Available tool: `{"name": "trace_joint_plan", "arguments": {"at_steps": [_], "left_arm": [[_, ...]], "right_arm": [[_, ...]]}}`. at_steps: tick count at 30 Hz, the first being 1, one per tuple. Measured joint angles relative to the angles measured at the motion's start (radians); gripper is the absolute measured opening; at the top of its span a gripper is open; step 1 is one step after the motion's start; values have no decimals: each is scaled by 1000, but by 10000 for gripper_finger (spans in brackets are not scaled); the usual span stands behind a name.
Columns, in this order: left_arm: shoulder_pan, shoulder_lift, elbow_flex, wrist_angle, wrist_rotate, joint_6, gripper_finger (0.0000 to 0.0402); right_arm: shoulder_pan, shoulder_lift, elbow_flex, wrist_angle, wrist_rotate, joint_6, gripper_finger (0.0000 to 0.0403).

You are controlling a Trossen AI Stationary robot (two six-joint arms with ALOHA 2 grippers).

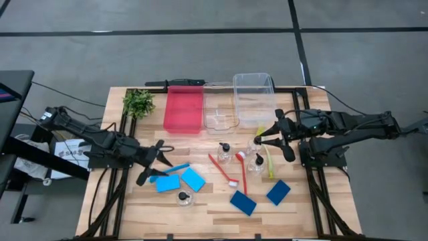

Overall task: Pick & Place Kitchen Sink Supplies
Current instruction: Put the transparent soap dispenser into the red bin

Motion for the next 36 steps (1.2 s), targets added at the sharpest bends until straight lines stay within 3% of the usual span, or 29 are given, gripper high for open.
{"name": "trace_joint_plan", "arguments": {"at_steps": [11,22,36], "left_arm": [[-113,92,0,129,-28,27,186],[-113,267,0,278,-71,92,186],[-113,336,0,346,-63,79,186]], "right_arm": [[0,0,0,0,0,16,123],[0,0,0,-1,0,16,123],[0,0,0,-3,0,16,123]]}}
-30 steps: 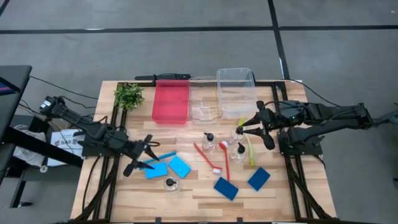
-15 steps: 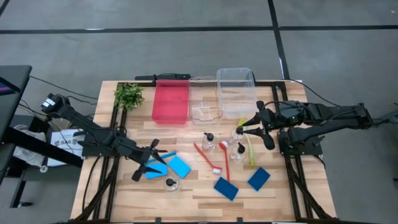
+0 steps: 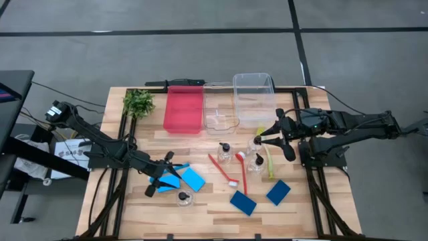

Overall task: Pick & Place Kitchen Sink Supplies
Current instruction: Put the transparent soap dispenser into the red bin

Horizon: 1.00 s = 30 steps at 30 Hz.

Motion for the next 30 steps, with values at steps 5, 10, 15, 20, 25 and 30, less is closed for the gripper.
{"name": "trace_joint_plan", "arguments": {"at_steps": [5,10,15,20,25,30], "left_arm": [[1,0,0,8,15,8,186],[4,-2,0,49,15,16,186],[3,-3,0,62,15,-72,186],[3,-3,0,67,15,-75,190],[3,-3,0,69,15,-77,209],[-14,0,0,76,15,-81,235]], "right_arm": [[0,0,0,-3,0,0,123],[0,0,0,-5,0,0,123],[0,0,0,-5,0,0,122],[0,0,0,-5,0,0,123],[0,0,0,-5,0,0,123],[0,0,0,-5,0,0,123]]}}
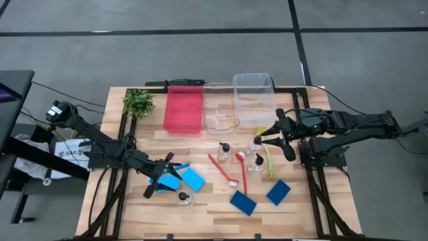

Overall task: Pick & Place Kitchen Sink Supplies
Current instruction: Put the transparent soap dispenser into the red bin

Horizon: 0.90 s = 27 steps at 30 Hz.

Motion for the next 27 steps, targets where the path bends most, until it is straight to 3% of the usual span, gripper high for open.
{"name": "trace_joint_plan", "arguments": {"at_steps": [14,27], "left_arm": [[-18,2,0,23,-6,3,250],[-31,116,1,120,3,5,250]], "right_arm": [[0,0,0,0,0,0,123],[0,0,0,0,0,0,123]]}}
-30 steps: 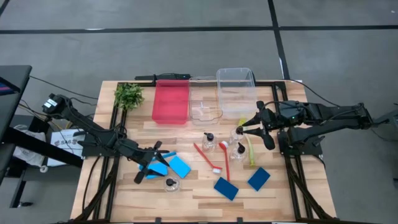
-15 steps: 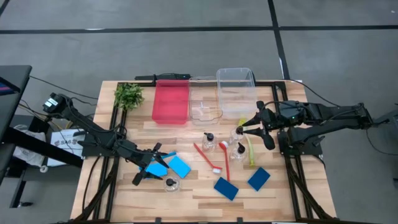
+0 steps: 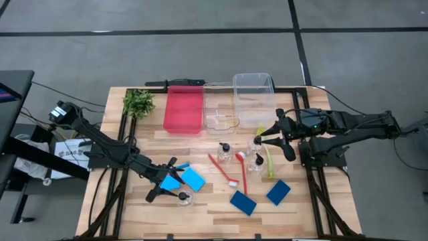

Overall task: Pick & Place Kitchen Sink Supplies
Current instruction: Put the transparent soap dispenser into the red bin

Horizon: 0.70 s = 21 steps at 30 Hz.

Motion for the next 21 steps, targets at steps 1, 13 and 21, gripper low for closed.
{"name": "trace_joint_plan", "arguments": {"at_steps": [1,13,21], "left_arm": [[-3,0,0,2,0,0,250],[-26,41,0,45,1,-3,250],[-23,87,0,95,-2,-1,250]], "right_arm": [[0,0,0,0,0,0,123],[0,0,0,0,0,0,123],[0,0,0,0,0,0,123]]}}
